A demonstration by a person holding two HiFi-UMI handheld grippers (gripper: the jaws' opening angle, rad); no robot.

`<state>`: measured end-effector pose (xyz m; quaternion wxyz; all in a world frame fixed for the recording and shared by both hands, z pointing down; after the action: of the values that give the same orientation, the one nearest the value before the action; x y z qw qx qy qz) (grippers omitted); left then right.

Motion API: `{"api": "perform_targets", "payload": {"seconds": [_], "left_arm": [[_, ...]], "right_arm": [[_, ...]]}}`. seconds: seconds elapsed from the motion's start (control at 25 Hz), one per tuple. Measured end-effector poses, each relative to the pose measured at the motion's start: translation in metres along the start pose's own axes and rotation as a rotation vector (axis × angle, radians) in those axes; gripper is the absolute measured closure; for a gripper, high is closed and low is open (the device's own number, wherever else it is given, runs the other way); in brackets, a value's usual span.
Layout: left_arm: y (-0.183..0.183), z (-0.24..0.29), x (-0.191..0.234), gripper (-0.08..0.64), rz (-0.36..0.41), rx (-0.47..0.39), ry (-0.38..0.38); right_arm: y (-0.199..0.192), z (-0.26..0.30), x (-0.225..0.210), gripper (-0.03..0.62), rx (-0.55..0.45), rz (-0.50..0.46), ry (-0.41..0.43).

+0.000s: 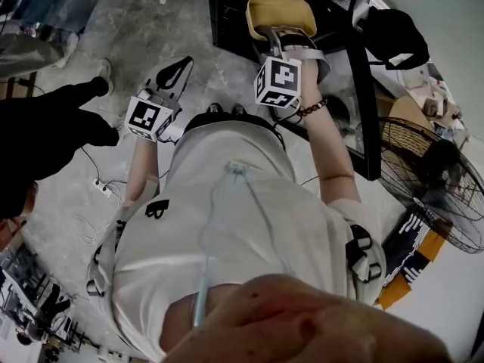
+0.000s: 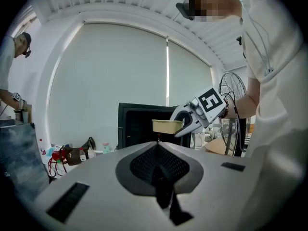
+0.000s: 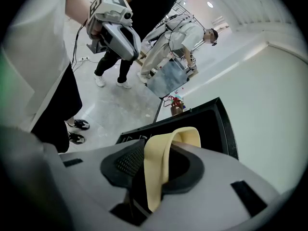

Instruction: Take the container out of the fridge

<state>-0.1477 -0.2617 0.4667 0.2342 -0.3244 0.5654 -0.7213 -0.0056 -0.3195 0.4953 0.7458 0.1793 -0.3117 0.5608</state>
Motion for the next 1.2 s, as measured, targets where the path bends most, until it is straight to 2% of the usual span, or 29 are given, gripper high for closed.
{"api": "perform_targets", "payload": {"seconds": [0.2,0.6,0.92,1.2], "left_arm": [[0.004,0.007,0.0,0.552,0.004,0.003,-0.008],[0.014,0.015,-0.001,0.552,-0.001,-0.018,-0.018],[0.013,0.028,-0.008,0.552,-0.004,-0.011,-0.041],[0.013,0.026,-0.003,0.552,-0.005,-0.011,-0.025]], "right_arm": [[0.007,-0.019,0.0,0.477,-0.022,0.008,-0.008],[0.022,-0.061,0.03,0.477,-0.045,-0.008,0.023],[0.015,-0.058,0.032,0.484,-0.049,0.006,0.018],[0.01,-0.056,0.027,0.485,-0.041,0.004,0.014]]}}
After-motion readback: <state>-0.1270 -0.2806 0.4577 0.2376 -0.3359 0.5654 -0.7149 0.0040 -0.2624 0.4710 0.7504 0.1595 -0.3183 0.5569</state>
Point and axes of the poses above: the fingertips, and each gripper's own axes: z forward along the fingers, x to its left, y out of its top, the point moved 1 cm from there along -z, backward along the fingers, and after that the axes turned 11 degrees about -z, right-handed, at the moved point
